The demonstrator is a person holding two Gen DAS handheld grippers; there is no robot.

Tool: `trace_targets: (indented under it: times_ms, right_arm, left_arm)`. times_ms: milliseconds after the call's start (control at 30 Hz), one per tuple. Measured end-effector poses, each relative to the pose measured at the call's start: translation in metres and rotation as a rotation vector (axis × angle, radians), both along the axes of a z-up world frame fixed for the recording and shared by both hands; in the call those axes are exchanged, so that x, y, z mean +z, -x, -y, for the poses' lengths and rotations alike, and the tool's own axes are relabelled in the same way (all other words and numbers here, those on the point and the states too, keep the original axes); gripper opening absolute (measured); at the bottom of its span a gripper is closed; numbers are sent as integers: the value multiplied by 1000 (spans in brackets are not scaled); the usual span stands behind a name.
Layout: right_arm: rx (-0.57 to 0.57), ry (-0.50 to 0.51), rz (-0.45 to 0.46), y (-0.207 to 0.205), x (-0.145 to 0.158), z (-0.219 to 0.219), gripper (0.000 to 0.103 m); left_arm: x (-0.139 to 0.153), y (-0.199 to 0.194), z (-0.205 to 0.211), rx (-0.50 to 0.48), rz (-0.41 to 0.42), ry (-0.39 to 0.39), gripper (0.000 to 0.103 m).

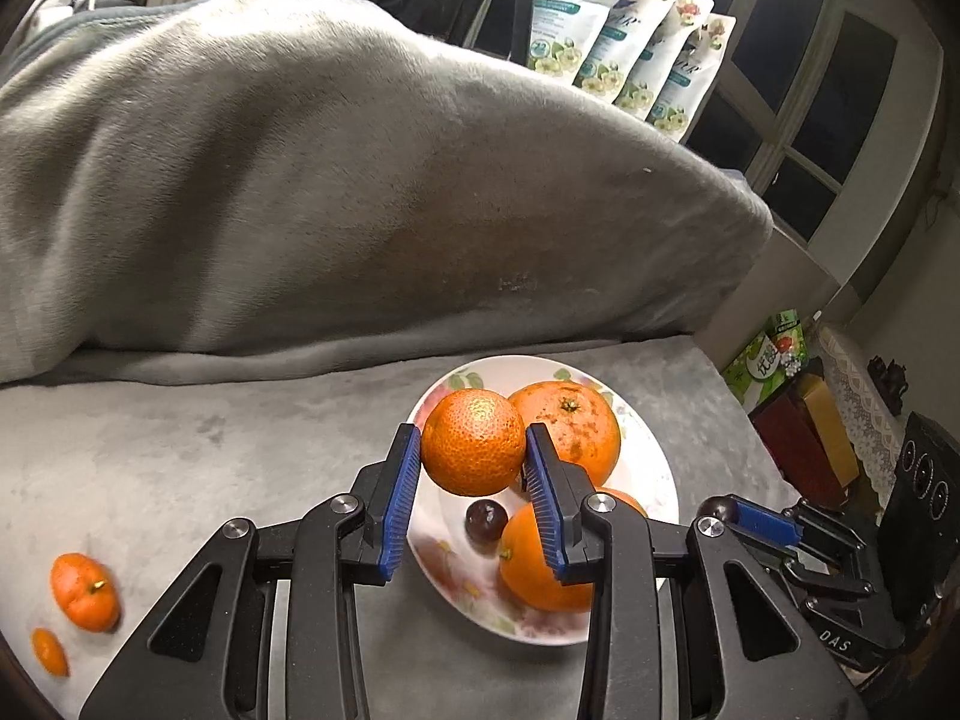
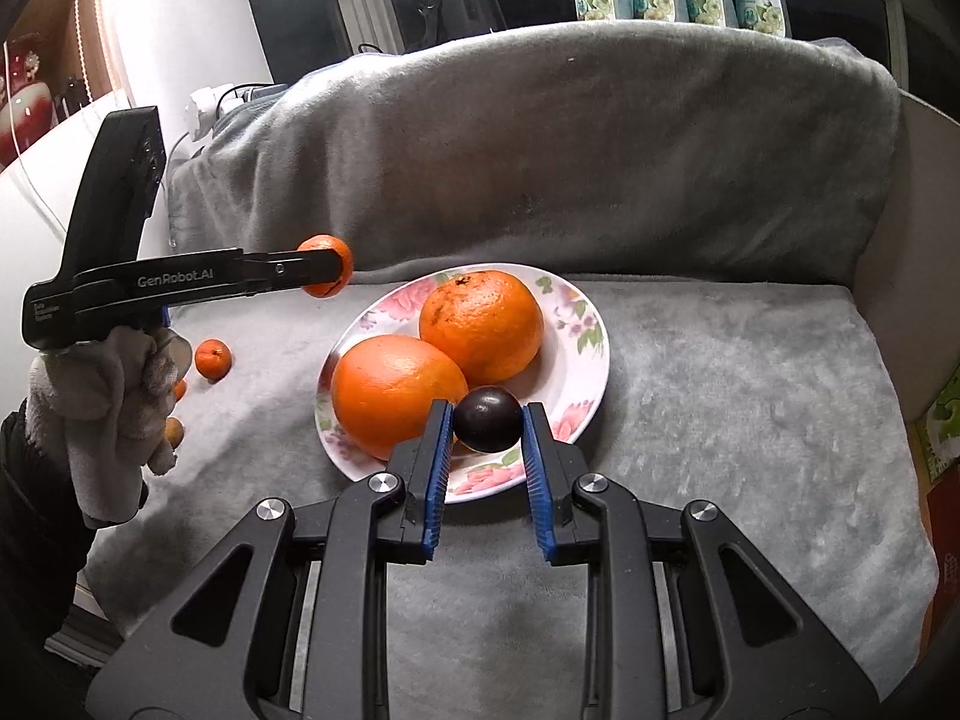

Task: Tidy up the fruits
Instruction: 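Carry the mandarin and plum onto the plate and open both tools, then move both open tools back over the remaining fruit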

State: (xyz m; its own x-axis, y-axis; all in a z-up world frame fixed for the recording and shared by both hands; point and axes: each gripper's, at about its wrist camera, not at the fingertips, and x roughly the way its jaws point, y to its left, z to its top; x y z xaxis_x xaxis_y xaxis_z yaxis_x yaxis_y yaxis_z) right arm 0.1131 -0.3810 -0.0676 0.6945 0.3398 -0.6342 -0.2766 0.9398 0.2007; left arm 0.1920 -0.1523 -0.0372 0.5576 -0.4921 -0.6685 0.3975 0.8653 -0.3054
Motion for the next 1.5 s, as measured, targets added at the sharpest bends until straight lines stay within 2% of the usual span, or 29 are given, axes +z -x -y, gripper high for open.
trace_targets:
  times_ms: [333, 933, 1000, 1100, 1167, 1200, 1233, 1267, 1333, 1433, 1500]
  right_arm:
    - [7, 10, -15, -7, -6, -3, 25]
    - [23, 29, -15, -11, -11, -10, 25]
    - [24, 31, -14, -11, -10, -11, 25]
    - [26, 29, -15, -11, -10, -10, 25]
    - [22, 30, -16, -11, -10, -10, 25]
    - [21, 28, -15, -11, -10, -9, 27]
    - [19, 26, -13, -12, -10, -9, 40]
    - [16, 26, -8, -11, -9, -9, 62]
    - [3, 29, 26, -8, -6, -8, 82]
    - [0, 38, 53, -4, -3, -8, 88]
    - [1, 46, 52, -5, -2, -9, 89]
  left_arm:
    - [-7, -8, 9, -14, -26, -14, 34]
    - [-8, -10, 12, -24, -23, -10, 35]
    - [-7, -10, 13, -27, -21, -12, 39]
    - [-5, -9, 13, -20, -7, -6, 55]
    - [-2, -9, 12, -13, 0, -4, 70]
    - [-1, -9, 12, -10, 3, -3, 71]
    - [0, -8, 11, -12, 5, -4, 71]
    - [0, -8, 12, -13, 5, -8, 71]
    - [0, -8, 12, -7, 4, -18, 74]
    - [1, -7, 13, 2, 1, -19, 78]
    - [2, -6, 14, 5, 1, -23, 79]
